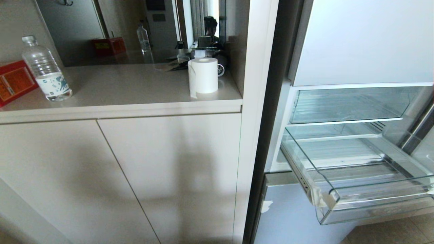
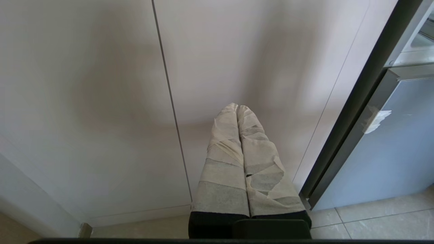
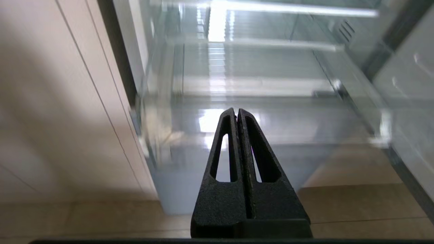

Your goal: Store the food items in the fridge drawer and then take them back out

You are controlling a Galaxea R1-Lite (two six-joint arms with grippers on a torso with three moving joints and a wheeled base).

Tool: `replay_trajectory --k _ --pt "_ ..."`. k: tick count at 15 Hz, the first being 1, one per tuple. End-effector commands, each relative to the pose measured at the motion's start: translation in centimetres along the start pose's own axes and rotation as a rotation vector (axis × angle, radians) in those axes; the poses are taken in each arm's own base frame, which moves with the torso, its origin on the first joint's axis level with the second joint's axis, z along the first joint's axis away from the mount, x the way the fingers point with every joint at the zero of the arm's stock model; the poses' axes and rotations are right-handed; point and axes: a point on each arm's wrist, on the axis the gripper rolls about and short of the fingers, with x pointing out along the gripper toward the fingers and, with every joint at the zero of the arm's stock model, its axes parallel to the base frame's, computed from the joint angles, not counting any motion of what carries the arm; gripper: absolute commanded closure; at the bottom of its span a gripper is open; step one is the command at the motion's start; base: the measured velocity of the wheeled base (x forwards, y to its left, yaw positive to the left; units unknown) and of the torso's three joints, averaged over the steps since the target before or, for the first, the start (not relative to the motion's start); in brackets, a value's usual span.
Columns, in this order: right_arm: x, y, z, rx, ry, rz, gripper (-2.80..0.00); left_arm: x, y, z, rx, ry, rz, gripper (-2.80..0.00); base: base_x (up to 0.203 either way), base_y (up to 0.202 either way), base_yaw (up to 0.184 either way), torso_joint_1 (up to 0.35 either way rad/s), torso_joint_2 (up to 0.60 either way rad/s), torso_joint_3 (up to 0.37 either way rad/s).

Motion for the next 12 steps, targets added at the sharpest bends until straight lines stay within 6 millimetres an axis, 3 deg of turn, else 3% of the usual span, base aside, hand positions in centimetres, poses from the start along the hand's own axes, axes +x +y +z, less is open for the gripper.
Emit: replay_trajectory --k 1,2,5,12 --pt "-2.9 0.5 -4.7 -0.022 -0.091 0.016 0.00 0.0 0.0 0.0 0.000 0.001 0.000 0.00 0.000 0.000 0.000 0.000 0.00 0.000" --pt "-3.2 0.6 -6.4 -0.028 -0.084 0.031 0.00 0.0 0.0 0.0 0.000 0.001 0.000 0.00 0.000 0.000 0.000 0.000 0.00 0.000" --pt "-4.6 0.8 -8.9 -0.038 -0.079 0.053 0.00 0.0 0.0 0.0 0.000 0.001 0.000 0.00 0.000 0.000 0.000 0.000 0.00 0.000" --pt "-4.9 0.8 -9.8 -0.033 -0.076 0.045 0.00 0.0 0.0 0.0 0.000 0.001 0.000 0.00 0.000 0.000 0.000 0.000 0.00 0.000"
